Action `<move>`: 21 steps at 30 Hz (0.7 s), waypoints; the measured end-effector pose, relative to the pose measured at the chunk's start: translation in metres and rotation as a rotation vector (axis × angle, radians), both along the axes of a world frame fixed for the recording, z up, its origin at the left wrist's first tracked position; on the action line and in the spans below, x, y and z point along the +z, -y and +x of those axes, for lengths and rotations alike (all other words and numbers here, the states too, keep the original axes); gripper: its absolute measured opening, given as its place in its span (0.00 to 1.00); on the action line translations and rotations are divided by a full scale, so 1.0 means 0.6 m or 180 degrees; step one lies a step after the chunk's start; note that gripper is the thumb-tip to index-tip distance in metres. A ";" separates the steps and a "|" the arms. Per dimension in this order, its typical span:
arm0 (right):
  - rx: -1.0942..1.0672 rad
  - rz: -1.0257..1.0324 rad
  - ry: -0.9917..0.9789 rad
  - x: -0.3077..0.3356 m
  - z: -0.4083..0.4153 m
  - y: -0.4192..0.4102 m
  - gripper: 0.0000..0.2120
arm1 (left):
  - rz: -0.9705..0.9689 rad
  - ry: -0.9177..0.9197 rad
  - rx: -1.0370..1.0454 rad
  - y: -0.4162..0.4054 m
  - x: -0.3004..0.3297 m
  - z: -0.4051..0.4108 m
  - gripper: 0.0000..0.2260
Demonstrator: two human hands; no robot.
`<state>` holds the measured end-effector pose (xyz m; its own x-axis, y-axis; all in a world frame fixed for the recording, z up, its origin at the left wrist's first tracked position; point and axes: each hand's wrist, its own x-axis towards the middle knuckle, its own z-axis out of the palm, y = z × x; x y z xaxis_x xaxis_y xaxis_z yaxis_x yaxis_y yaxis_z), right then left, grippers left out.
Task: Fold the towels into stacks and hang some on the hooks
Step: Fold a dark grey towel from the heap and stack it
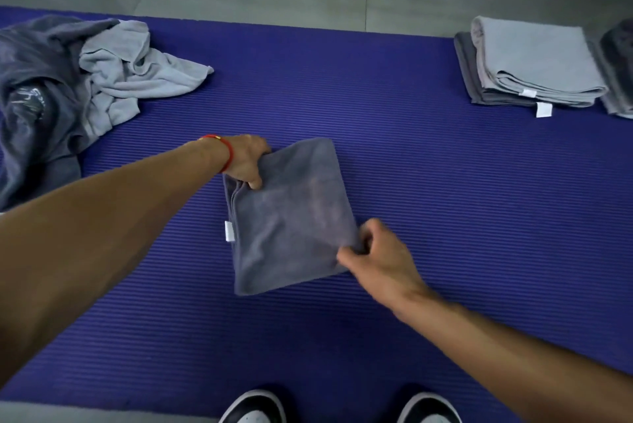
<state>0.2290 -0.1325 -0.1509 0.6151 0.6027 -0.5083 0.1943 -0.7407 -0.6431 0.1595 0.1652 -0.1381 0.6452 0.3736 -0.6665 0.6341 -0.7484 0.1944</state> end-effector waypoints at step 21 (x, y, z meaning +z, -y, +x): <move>-0.1288 0.0811 -0.0313 0.001 0.132 0.095 0.24 | -0.2983 0.1818 0.2114 0.184 0.011 -0.045 0.38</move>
